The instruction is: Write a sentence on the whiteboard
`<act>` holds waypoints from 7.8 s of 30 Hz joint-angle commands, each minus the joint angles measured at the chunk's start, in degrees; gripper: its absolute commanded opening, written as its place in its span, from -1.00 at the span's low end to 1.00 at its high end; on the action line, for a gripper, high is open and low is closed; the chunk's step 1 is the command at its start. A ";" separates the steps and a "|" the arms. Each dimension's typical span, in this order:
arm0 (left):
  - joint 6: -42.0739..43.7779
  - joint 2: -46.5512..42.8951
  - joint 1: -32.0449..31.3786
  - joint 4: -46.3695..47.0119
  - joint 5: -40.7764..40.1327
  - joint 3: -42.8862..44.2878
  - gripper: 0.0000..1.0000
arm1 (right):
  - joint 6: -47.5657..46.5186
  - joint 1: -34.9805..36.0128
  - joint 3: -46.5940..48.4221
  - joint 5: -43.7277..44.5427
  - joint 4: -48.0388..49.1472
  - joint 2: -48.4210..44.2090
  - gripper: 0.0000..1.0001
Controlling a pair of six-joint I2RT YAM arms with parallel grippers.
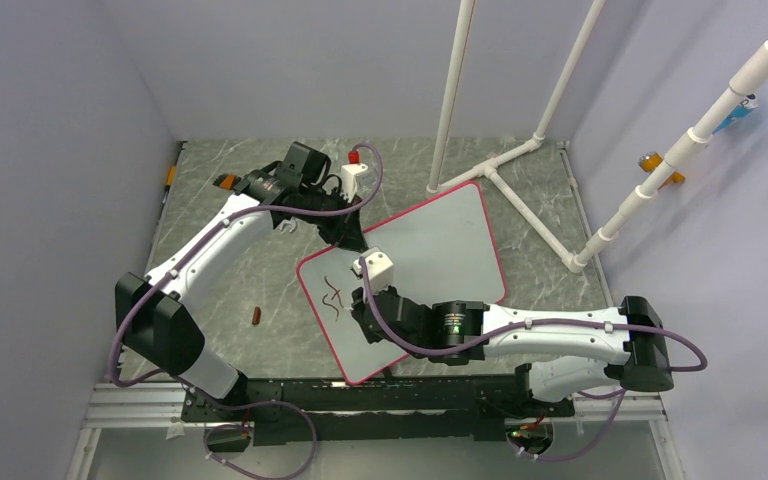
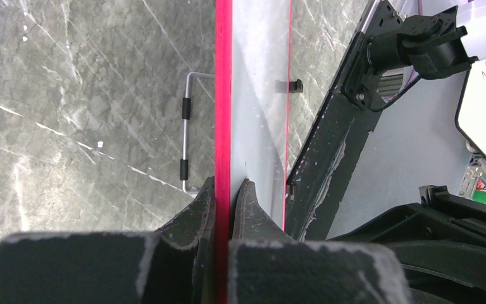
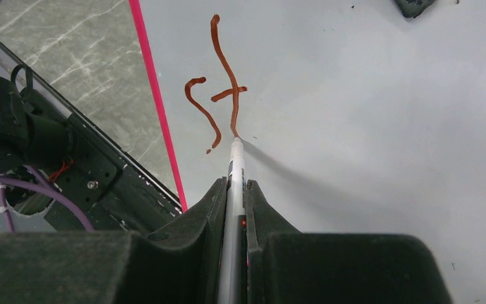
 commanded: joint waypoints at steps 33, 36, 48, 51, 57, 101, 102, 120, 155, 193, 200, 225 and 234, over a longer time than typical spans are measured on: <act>7.74 -2.44 0.34 4.09 -21.62 -0.64 -1.00 | -15.42 1.88 2.86 0.99 3.97 -12.45 -1.00; 7.43 -2.37 0.28 4.15 -22.16 -0.74 -1.00 | -15.94 1.98 0.09 1.53 4.63 -13.74 -1.00; 6.59 -1.15 -0.43 3.52 -23.42 -0.20 -1.00 | -17.96 5.84 -3.25 13.03 8.93 -8.12 -1.00; 6.53 -0.86 -0.69 3.45 -23.37 -0.14 -1.00 | -18.70 5.76 -3.70 11.55 11.43 -6.74 -1.00; 6.62 -0.62 -1.20 3.28 -24.04 -0.18 -1.00 | -19.82 5.66 -2.23 10.49 12.75 -3.92 -1.00; 7.06 -0.64 -2.06 2.84 -24.63 -0.18 -1.00 | -10.28 2.39 -6.29 9.85 5.72 -4.19 -1.00; 7.07 -0.66 -2.10 2.84 -24.63 -0.18 -1.00 | -9.84 2.29 -6.65 9.58 5.38 -4.40 -1.00; 7.29 -0.49 -2.35 2.64 -24.68 -0.22 -1.00 | -11.35 2.51 -3.81 10.48 5.79 -4.04 -1.00; 7.59 -1.36 -2.68 2.37 -25.77 -0.37 -1.00 | -11.94 1.21 1.14 12.84 3.76 -6.77 -1.00; 7.63 -1.19 -2.69 2.28 -25.61 -0.16 -1.00 | -5.91 1.36 -3.53 9.21 -0.71 -3.50 -1.00; 7.59 -1.02 -2.73 2.24 -25.43 -0.12 -1.00 | -3.92 1.39 -2.07 14.44 -4.60 -3.91 -1.00; 7.67 -0.84 -3.11 1.93 -25.56 0.02 -1.00 | -12.30 1.36 6.52 17.35 0.87 2.21 -1.00; 7.76 -1.02 -3.18 1.98 -25.56 -0.07 -1.00 | -12.83 1.44 5.42 15.99 2.82 -0.42 -1.00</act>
